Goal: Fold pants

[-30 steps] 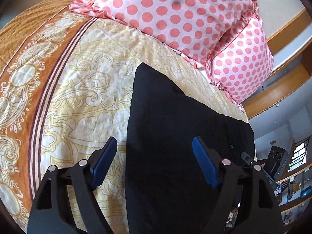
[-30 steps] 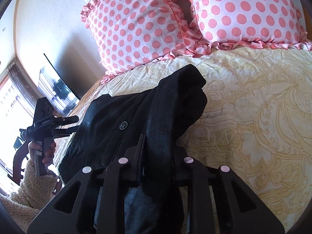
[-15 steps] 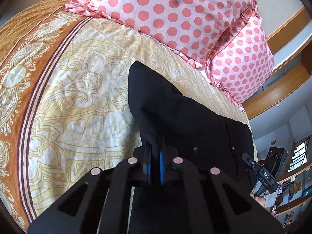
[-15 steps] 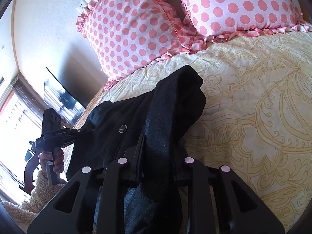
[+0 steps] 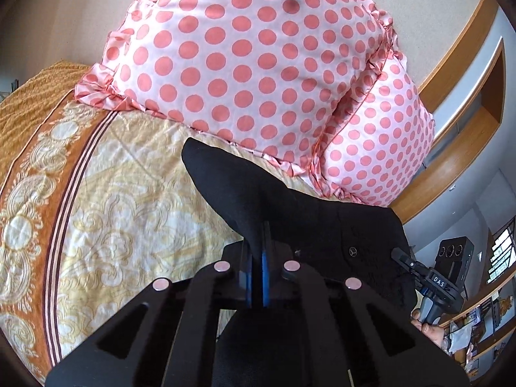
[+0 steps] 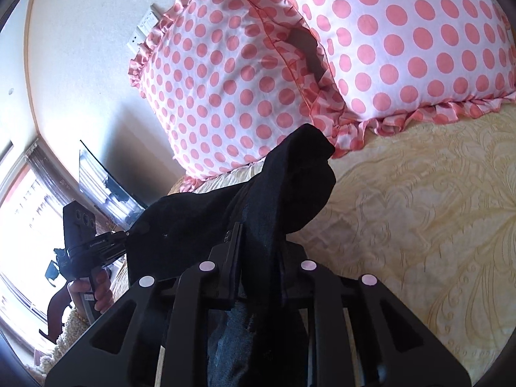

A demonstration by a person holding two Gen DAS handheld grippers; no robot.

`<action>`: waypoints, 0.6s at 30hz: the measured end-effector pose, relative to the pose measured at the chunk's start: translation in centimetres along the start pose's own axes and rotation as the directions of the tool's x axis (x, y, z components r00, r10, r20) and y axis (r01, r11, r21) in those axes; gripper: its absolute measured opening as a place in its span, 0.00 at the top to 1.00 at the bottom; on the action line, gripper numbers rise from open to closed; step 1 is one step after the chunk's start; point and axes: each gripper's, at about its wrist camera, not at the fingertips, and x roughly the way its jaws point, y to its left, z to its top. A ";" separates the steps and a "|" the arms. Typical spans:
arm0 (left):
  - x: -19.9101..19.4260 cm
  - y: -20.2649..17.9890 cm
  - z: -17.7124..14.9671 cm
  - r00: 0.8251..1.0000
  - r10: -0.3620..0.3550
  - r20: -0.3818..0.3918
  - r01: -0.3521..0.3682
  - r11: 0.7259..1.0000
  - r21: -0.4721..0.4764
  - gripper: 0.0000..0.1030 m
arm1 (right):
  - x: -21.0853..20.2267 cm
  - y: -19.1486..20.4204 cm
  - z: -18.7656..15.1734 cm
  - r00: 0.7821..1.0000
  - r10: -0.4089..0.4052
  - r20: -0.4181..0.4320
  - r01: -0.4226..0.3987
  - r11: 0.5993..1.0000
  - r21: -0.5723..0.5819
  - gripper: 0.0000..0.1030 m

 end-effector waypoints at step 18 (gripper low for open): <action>-0.6 1.2 -0.9 0.972 0.222 0.078 -0.227 0.973 0.053 0.36 | -0.2 1.1 -0.8 0.899 -0.431 0.072 0.437 0.880 -0.184 0.55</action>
